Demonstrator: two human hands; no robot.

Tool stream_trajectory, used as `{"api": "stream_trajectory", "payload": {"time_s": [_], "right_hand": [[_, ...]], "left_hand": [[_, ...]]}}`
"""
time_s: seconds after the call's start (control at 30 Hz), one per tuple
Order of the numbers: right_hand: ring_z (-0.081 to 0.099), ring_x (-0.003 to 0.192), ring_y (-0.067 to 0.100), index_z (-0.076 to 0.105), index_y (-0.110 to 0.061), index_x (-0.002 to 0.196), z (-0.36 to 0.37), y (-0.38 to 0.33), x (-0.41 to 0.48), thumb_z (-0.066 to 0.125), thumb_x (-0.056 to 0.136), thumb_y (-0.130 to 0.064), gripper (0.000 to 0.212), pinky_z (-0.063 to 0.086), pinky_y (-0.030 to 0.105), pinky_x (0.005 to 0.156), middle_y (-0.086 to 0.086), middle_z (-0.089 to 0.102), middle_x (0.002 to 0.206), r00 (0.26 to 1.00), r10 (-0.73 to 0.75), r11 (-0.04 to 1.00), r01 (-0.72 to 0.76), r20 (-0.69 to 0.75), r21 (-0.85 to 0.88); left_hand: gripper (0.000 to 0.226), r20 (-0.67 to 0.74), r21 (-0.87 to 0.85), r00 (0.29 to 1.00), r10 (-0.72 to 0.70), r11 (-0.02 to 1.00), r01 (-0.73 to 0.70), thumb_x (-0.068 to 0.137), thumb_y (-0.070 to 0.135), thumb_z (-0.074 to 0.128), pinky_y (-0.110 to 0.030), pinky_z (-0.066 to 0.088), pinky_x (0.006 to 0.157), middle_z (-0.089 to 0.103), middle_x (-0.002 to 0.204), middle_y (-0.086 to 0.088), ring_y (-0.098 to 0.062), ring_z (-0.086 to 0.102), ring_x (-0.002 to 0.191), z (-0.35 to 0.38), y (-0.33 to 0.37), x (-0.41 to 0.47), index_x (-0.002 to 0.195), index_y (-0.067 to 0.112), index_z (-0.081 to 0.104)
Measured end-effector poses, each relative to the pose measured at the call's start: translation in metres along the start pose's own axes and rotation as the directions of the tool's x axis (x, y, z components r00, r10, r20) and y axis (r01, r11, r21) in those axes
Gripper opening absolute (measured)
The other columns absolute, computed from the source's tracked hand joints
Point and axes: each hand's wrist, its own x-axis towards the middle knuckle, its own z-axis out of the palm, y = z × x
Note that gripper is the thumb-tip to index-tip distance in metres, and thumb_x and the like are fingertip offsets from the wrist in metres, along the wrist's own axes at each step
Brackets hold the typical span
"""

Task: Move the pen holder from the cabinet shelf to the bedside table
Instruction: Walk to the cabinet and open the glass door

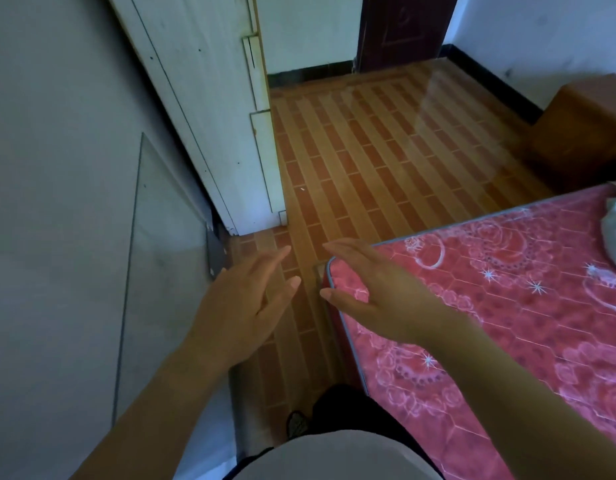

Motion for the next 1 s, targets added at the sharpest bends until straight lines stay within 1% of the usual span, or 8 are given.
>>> {"api": "stream_trajectory", "payload": {"time_s": [0.17, 0.33, 0.5, 0.6, 0.7, 0.77, 0.87, 1.0], "right_hand": [[0.050, 0.119, 0.018, 0.027, -0.030, 0.142, -0.017, 0.022, 0.081, 0.035, 0.080, -0.067, 0.073, 0.036, 0.029, 0.099, -0.009, 0.027, 0.151, 1.000, 0.025, 1.000, -0.025, 0.017, 0.016], [0.037, 0.131, 0.014, 0.028, -0.028, 0.142, -0.036, 0.046, 0.179, 0.046, 0.088, -0.054, 0.063, 0.034, 0.031, 0.101, -0.007, 0.028, 0.150, 0.999, 0.017, 0.998, -0.015, -0.029, 0.066], [0.031, 0.134, 0.011, 0.023, -0.032, 0.143, -0.067, 0.062, 0.258, 0.045, 0.088, -0.053, 0.063, 0.026, 0.027, 0.101, -0.011, 0.022, 0.153, 0.999, 0.035, 0.998, -0.035, 0.010, 0.056], [0.033, 0.133, 0.012, 0.025, -0.029, 0.144, -0.079, 0.072, 0.297, 0.046, 0.090, -0.050, 0.061, 0.025, 0.023, 0.097, -0.010, 0.024, 0.152, 0.998, 0.038, 0.999, -0.039, 0.050, 0.031], [0.040, 0.128, 0.012, 0.030, -0.027, 0.141, -0.084, 0.081, 0.335, 0.048, 0.090, -0.047, 0.058, 0.030, 0.021, 0.095, -0.009, 0.031, 0.148, 0.999, 0.025, 0.999, -0.026, 0.042, 0.028], [0.042, 0.125, 0.012, 0.033, -0.026, 0.139, -0.085, 0.088, 0.361, 0.051, 0.090, -0.046, 0.057, 0.032, 0.020, 0.092, -0.008, 0.034, 0.146, 0.998, 0.039, 0.999, -0.040, 0.045, 0.024], [0.051, 0.116, 0.014, 0.039, -0.024, 0.135, -0.086, 0.097, 0.401, 0.054, 0.089, -0.044, 0.052, 0.037, 0.019, 0.084, -0.007, 0.041, 0.140, 0.998, 0.062, 0.998, -0.062, -0.003, 0.031], [0.049, 0.115, 0.007, 0.038, -0.029, 0.137, -0.098, 0.106, 0.447, 0.054, 0.088, -0.046, 0.054, 0.038, 0.014, 0.081, -0.012, 0.038, 0.142, 0.992, 0.090, 0.994, -0.085, -0.085, 0.062]], "left_hand": [[0.070, 0.044, -0.045, 0.999, -0.005, 0.999, 0.007, 0.081, 0.071, 0.016, -0.051, 0.034, 0.105, 0.040, 0.144, 0.008, -0.011, 0.037, 0.131, -0.014, -0.035, 0.080, 0.139, 0.034, 0.031], [0.068, 0.001, -0.071, 0.999, -0.037, 0.997, 0.037, 0.082, 0.069, 0.020, -0.047, 0.041, 0.100, 0.048, 0.136, 0.008, -0.010, 0.047, 0.120, -0.034, -0.065, 0.165, 0.136, 0.032, 0.037], [0.067, -0.020, -0.065, 0.999, -0.040, 0.997, 0.039, 0.079, 0.068, 0.020, -0.039, 0.033, 0.107, 0.045, 0.136, 0.010, 0.003, 0.034, 0.117, -0.057, -0.076, 0.240, 0.136, 0.034, 0.034], [0.062, -0.012, -0.096, 0.999, -0.049, 0.994, 0.048, 0.080, 0.068, 0.021, -0.044, 0.035, 0.106, 0.041, 0.129, 0.020, 0.004, 0.035, 0.118, -0.064, -0.089, 0.276, 0.133, 0.039, 0.032], [0.055, 0.010, -0.116, 0.998, -0.063, 0.991, 0.064, 0.080, 0.069, 0.022, -0.043, 0.036, 0.106, 0.035, 0.126, 0.027, 0.007, 0.034, 0.118, -0.069, -0.107, 0.308, 0.129, 0.046, 0.029], [0.058, 0.024, -0.134, 0.997, -0.069, 0.988, 0.072, 0.079, 0.070, 0.021, -0.045, 0.036, 0.106, 0.039, 0.130, 0.024, 0.004, 0.037, 0.121, -0.073, -0.120, 0.333, 0.130, 0.045, 0.030], [0.069, 0.042, -0.123, 0.999, -0.035, 0.992, 0.039, 0.079, 0.068, 0.023, -0.043, 0.038, 0.104, 0.046, 0.137, 0.011, -0.004, 0.041, 0.123, -0.081, -0.138, 0.380, 0.135, 0.032, 0.039], [0.072, 0.104, -0.107, 0.994, 0.028, 0.994, -0.017, 0.079, 0.071, 0.022, -0.044, 0.034, 0.106, 0.042, 0.142, 0.008, -0.008, 0.037, 0.129, -0.091, -0.160, 0.446, 0.137, 0.031, 0.036]]}}
